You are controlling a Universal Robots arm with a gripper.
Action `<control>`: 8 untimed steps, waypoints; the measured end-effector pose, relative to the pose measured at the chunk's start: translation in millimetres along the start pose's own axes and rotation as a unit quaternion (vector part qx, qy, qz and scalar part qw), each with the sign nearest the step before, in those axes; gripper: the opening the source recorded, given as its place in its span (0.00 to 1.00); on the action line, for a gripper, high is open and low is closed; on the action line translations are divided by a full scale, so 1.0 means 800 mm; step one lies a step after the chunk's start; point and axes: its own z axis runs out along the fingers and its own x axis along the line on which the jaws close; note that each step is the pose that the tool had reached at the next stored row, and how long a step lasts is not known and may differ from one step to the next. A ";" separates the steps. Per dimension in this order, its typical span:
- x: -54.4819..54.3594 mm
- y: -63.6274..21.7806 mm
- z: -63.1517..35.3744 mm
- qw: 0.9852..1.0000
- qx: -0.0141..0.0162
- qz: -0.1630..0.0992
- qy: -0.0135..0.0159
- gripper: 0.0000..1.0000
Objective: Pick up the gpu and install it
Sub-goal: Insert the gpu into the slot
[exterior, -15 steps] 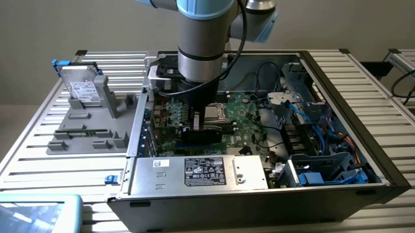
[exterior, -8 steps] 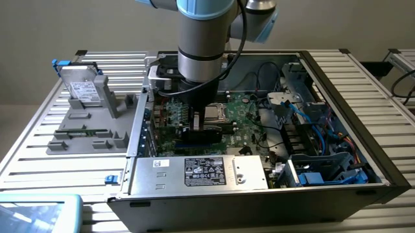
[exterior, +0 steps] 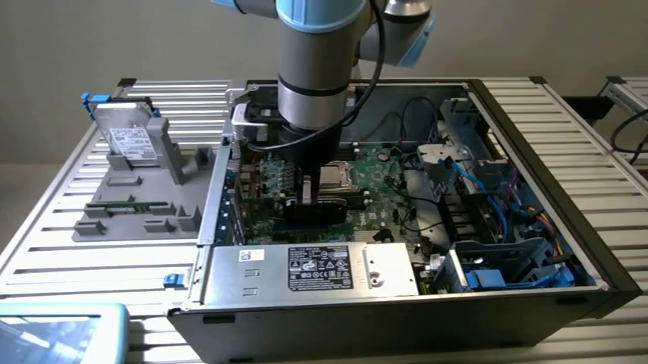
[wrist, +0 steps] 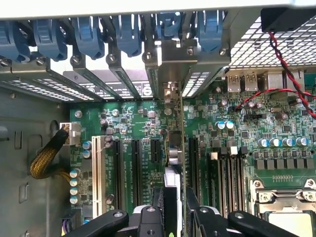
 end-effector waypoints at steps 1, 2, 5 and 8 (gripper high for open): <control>0.000 0.000 0.000 1.000 0.000 0.000 0.000 0.28; 0.000 0.000 0.000 1.000 0.000 0.000 0.000 0.28; 0.000 0.000 0.000 1.000 0.000 0.000 0.000 0.28; 0.000 0.000 0.000 1.000 0.000 0.000 0.000 0.28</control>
